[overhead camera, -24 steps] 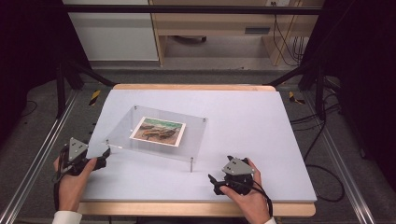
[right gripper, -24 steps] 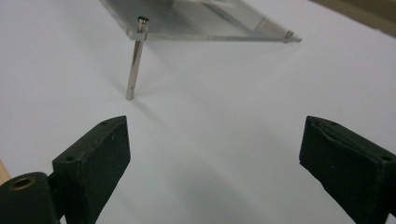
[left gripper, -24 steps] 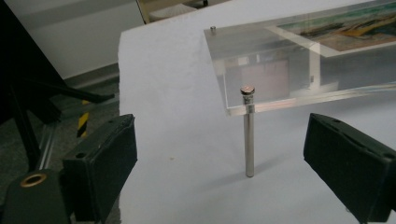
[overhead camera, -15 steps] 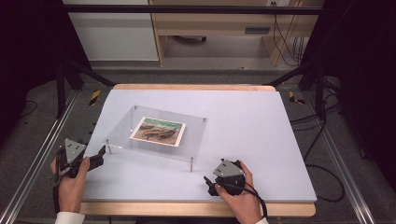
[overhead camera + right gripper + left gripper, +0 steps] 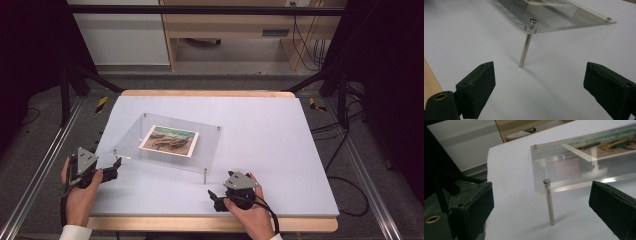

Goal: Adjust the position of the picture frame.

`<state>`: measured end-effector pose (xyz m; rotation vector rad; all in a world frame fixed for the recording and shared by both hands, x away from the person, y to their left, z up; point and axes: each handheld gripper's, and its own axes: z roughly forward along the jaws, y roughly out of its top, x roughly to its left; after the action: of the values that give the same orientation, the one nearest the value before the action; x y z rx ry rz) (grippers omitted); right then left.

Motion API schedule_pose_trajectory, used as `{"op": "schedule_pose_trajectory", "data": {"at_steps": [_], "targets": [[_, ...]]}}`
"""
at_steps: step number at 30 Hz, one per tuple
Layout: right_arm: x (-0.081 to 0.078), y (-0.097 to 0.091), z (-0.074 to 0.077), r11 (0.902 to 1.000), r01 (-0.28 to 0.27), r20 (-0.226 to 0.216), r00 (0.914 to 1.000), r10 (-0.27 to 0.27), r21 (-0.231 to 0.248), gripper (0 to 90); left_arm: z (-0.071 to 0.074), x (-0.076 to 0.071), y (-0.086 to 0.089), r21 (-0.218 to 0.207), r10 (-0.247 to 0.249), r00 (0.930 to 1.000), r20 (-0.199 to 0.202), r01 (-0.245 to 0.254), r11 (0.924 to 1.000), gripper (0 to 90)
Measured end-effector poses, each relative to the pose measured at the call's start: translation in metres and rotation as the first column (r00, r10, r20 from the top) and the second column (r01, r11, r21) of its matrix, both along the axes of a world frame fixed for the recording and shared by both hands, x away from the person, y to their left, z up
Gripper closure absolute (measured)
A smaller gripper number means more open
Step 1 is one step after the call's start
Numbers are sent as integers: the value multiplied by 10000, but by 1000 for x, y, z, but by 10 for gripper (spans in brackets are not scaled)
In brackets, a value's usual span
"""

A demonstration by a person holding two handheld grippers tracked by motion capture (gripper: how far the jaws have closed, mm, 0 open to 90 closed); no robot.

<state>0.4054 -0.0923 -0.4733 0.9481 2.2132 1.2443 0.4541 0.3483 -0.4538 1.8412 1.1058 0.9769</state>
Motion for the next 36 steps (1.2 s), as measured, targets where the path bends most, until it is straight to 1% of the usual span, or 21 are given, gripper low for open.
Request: {"op": "schedule_pose_trajectory", "data": {"at_steps": [1, 2, 4, 5, 7, 11, 12, 16, 17, 20, 23, 24, 25, 27, 28, 29, 31, 32, 34, 35, 36], "targets": [[1, 2, -1, 9999, -68, -20, 10000, 69, 111, 115, 0, 0, -2, -46, -50, 10000, -29, 50, 10000, 53], [3, 5, -2, 9991, -212, -175, 9996, 218, 367, 124, 0, 0, -3, -253, -137, 9998, -158, 133, 9996, 54], [5, 8, -2, 9984, -292, -234, 9993, 304, 481, 144, 0, 0, -4, -411, -143, 9994, -303, 130, 9991, 56], [5, 8, -2, 9984, -292, -234, 9993, 304, 481, 144, 0, 0, -4, -411, -143, 9994, -303, 130, 9991, 56], [9, 12, -3, 9979, -405, -367, 9984, 424, 511, 148, 1, 0, -4, -659, -144, 9984, -550, 107, 9978, 56], [14, 17, -4, 9979, -373, -663, 9970, 408, 537, 153, 2, 0, -3, -939, -95, 9981, -615, 37, 9956, 55], [18, 19, -5, 9971, -511, -841, 9949, 557, 559, 154, 2, 1, -2, -1142, -149, 9977, -662, 72, 9934, 55], [22, 24, -8, 9970, -559, -1044, 9926, 612, 530, 214, 2, 0, 0, -1168, -165, 9973, -717, 80, 9931, 49], [24, 26, -8, 9954, -710, -963, 9924, 770, 642, 300, 4, 0, 4, -1308, -70, 9985, -547, -2, 9914, 49], [27, 29, -4, 9940, -790, -768, 9934, 849, 757, 401, 4, -1, 10, -1593, -23, 9986, -536, -63, 9872, 45], [32, 32, -4, 9943, -708, -677, 9948, 763, 796, 499, 2, -1, 11, -1760, -165, 9977, -663, 46, 9844, 52], [32, 32, -4, 9943, -708, -677, 9948, 763, 796, 499, 2, -1, 11, -1760, -165, 9977, -663, 46, 9844, 56], [35, 32, -4, 9941, -670, -598, 9956, 723, 856, 557, 1, -1, 11, -1838, -91, 9969, -784, -54, 9829, 58], [38, 32, -6, 9934, -611, -687, 9953, 679, 969, 630, 0, 0, 11, -1935, -98, 9967, -808, -60, 9811, 66], [38, 32, -6, 9934, -611, -687, 9953, 679, 969, 630, -1, 0, 11, -1945, -112, 9958, -913, -68, 9809, 66], [40, 32, -7, 9925, -623, -717, 9950, 701, 1051, 683, -4, 1, 9, -1970, -160, 9939, -1095, -59, 9804, 72], [41, 33, -8, 9925, -568, -762, 9950, 652, 1087, 712, -5, 2, 9, -1872, -266, 9921, -1227, 32, 9823, 114], [42, 32, -9, 9914, -534, -756, 9952, 627, 1191, 764, -6, 2, 8, -1857, -358, 9908, -1305, 111, 9826, 135], [43, 32, -10, 9911, -491, -730, 9956, 584, 1240, 785, -6, 1, 8, -1814, -385, 9904, -1329, 139, 9833, 215], [44, 30, -9, 9859, -451, -620, 9965, 557, 1609, 821, -6, 0, 8, -1802, -499, 9895, -1355, 249, 9833, 237], [44, 30, -9, 9859, -451, -620, 9965, 557, 1609, 821, -6, 0, 8, -1802, -499, 9895, -1355, 249, 9833, 254]]}}
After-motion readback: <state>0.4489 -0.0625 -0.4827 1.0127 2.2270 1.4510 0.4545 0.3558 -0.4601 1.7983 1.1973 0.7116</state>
